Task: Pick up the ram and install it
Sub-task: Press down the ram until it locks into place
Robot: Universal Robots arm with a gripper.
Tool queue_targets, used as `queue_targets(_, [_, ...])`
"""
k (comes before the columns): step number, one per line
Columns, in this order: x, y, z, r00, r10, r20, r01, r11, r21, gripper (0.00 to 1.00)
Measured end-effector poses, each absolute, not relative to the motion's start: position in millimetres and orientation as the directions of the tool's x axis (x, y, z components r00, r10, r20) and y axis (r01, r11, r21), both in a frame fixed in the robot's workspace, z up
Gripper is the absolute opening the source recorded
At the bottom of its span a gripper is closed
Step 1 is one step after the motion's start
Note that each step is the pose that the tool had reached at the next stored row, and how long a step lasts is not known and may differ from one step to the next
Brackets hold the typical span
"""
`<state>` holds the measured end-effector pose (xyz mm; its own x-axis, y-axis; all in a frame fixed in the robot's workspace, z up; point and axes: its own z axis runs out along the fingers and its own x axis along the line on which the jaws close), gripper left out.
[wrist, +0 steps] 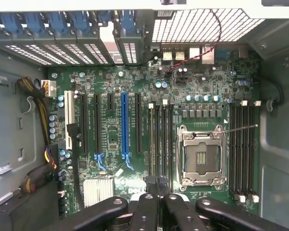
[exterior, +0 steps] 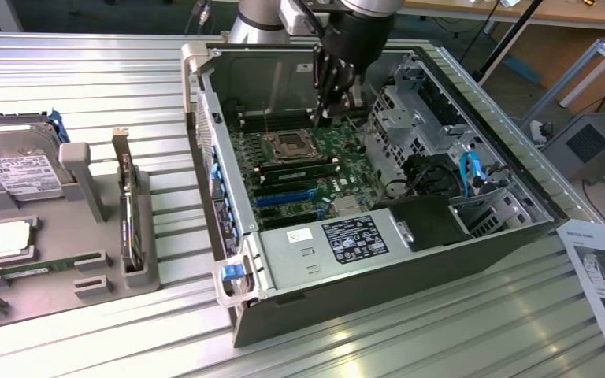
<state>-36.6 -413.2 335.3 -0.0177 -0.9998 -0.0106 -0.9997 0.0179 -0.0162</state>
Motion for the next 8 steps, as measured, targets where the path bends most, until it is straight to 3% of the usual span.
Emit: queue_targets(8, [-36.7,-413.2,348.8,-0.018,-1.000,-0.010,-1.000,0.018,-0.016,0.11])
